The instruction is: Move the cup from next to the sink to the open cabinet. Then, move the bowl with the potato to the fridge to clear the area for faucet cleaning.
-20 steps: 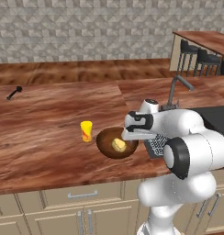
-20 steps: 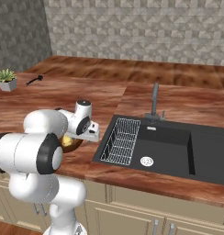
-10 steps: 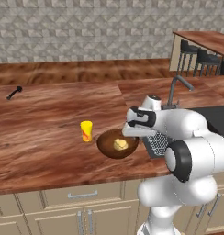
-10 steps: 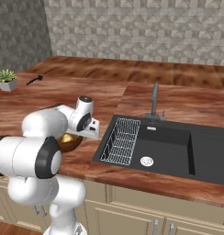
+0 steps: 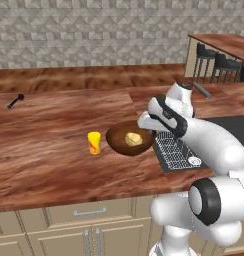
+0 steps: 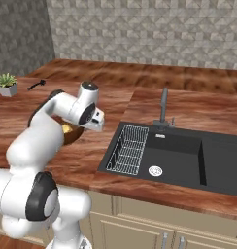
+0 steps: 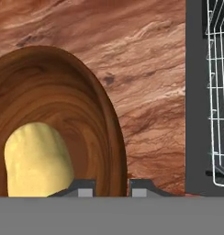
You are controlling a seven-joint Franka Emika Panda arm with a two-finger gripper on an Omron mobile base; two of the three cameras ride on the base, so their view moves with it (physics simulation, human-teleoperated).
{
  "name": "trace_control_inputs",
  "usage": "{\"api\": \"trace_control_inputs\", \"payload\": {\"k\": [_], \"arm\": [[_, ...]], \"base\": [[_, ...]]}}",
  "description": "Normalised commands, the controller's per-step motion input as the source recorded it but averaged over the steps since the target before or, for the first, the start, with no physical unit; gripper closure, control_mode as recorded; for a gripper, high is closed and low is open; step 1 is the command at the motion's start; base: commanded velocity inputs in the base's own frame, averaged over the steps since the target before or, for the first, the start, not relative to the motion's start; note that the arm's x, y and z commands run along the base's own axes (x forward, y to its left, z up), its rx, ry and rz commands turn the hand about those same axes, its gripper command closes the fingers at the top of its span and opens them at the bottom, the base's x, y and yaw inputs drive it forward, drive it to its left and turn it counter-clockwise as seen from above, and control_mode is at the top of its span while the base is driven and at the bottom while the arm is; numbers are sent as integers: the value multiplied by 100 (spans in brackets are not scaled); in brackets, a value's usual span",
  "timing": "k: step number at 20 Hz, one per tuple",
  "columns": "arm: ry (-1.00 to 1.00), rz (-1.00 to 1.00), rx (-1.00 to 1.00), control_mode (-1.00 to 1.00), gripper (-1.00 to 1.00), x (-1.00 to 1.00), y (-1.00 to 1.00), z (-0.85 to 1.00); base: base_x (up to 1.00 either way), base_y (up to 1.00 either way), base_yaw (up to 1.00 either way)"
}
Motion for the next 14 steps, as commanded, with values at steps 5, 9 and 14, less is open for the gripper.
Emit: {"api": "trace_control_inputs", "payload": {"k": [5, 9, 14], "arm": [[-11, -13, 15, -100, 100, -36, 0, 100], [-3, -9, 5, 100, 100, -19, -1, 24], [0, 0, 0, 100, 100, 0, 0, 0]], "base": [[0, 0, 0], [-60, -13, -45], [-44, 0, -80]]}}
